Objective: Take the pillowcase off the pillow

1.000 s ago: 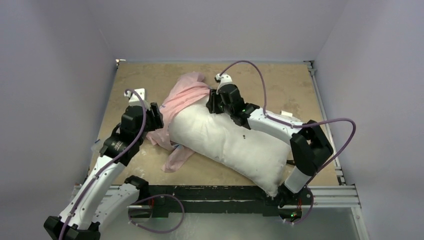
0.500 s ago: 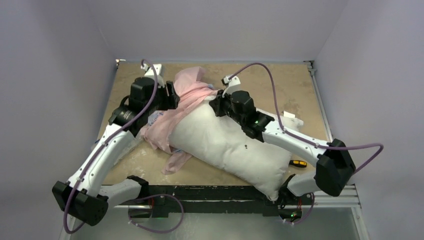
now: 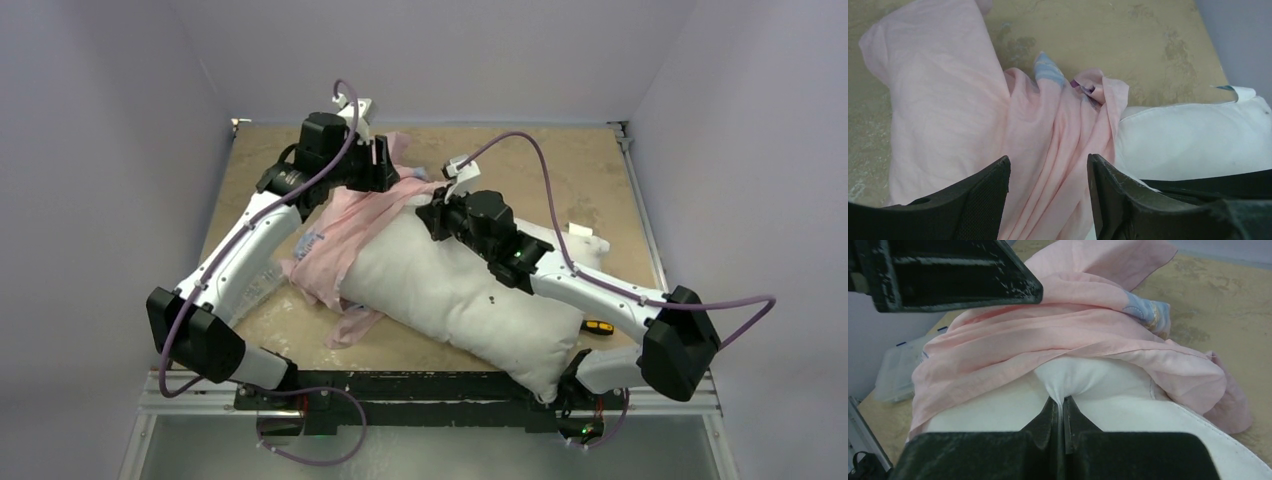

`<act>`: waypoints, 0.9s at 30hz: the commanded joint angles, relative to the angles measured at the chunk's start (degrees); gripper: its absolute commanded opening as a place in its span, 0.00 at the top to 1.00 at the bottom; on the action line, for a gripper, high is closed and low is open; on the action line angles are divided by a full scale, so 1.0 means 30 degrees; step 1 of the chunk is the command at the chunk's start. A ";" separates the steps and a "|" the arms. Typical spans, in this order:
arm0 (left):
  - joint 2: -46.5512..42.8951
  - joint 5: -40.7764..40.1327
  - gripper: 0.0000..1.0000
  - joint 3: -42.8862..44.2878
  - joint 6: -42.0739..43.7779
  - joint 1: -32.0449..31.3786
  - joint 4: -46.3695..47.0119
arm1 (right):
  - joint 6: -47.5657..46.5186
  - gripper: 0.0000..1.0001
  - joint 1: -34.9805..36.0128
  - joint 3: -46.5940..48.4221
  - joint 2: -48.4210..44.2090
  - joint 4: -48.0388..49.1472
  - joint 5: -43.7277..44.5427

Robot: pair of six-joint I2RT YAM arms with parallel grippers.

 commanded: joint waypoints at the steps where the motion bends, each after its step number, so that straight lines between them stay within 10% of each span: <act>1: 0.0074 -0.0997 0.43 -0.0821 0.1039 -0.0258 0.0502 | -0.0308 1.00 0.0590 0.0449 -0.0951 0.3137 -0.0385; 7: 0.0729 -0.3925 0.56 -0.2059 0.1414 -0.0258 0.0403 | -0.0143 1.00 0.1282 0.0605 -0.0775 0.2456 0.0375; 11: 0.0807 -0.5086 1.00 -0.2079 0.1712 -0.0287 0.0154 | 0.0123 1.00 0.1330 0.0137 -0.1734 0.2175 0.0803; 20: -0.3394 -1.4846 1.00 -0.4010 0.0982 0.1315 0.1407 | 0.3198 1.00 0.1248 -0.0182 -0.4906 -0.0524 0.6445; 27: -0.6051 -1.6547 1.00 -0.5818 0.0531 0.4368 0.2566 | 0.3840 1.00 0.1193 -0.1549 -0.9329 0.1682 0.8838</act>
